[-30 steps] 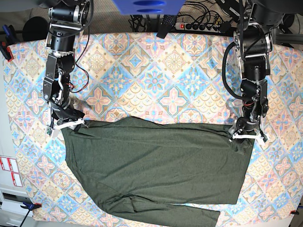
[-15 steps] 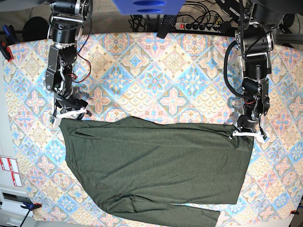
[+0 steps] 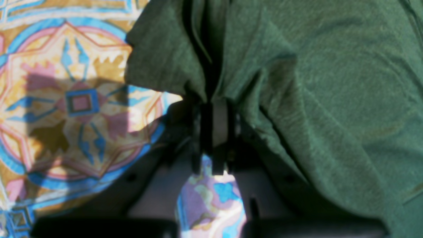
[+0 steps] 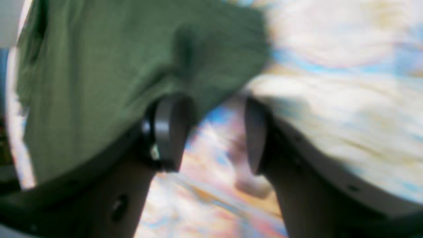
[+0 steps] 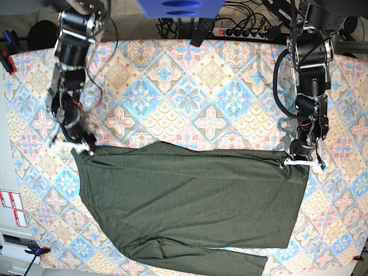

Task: Fold the T-shirt properly
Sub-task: 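Pull the shirt back toward the robot with both grippers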

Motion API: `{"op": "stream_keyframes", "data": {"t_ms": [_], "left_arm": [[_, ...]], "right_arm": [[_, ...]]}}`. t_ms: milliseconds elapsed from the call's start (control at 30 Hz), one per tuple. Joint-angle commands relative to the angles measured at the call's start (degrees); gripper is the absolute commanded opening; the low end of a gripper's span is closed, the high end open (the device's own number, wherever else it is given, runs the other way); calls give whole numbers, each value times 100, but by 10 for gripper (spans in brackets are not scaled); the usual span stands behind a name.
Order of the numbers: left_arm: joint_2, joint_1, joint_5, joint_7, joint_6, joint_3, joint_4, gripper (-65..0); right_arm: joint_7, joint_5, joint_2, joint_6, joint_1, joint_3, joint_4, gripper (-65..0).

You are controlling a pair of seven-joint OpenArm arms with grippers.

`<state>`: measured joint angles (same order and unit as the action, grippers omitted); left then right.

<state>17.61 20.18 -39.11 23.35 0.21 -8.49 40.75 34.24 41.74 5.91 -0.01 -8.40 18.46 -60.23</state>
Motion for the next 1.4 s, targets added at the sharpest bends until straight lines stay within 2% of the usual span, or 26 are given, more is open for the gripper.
{"op": "stream_keyframes", "data": {"t_ms": [0, 367, 433, 567, 633, 800, 933, 1167, 1367], "left_arm": [[72, 122, -5, -45, 1, -17, 79, -650], [64, 122, -5, -45, 1, -17, 79, -650], [64, 122, -5, -37, 1, -8, 79, -650], [90, 122, -5, -28, 1, -8, 79, -650], [99, 113, -5, -28, 1, 1, 131, -650], [248, -502, 30, -19, 1, 18, 1134, -650], [292, -871, 39, -19, 1, 10, 1564, -650], [617, -1372, -5, -19, 1, -8, 1679, -650], [749, -2181, -5, 166, 1, -17, 2681, -650]], "right_arm": [[-52, 24, 64, 32, -8, 22, 40, -358], [-96, 7, 64, 32, -588, 14, 691, -369], [-105, 7, 64, 32, -597, 14, 770, -416], [-114, 24, 64, 32, -597, 22, 744, -609], [-79, 33, 64, 32, -588, 22, 700, -650], [-61, 33, 64, 32, -544, 22, 313, -648], [-61, 33, 81, 32, -61, 22, -188, -648], [-52, 42, 90, 32, 669, 22, -1006, -649], [-52, 42, 99, 32, 1302, 31, -1577, -649]]}}
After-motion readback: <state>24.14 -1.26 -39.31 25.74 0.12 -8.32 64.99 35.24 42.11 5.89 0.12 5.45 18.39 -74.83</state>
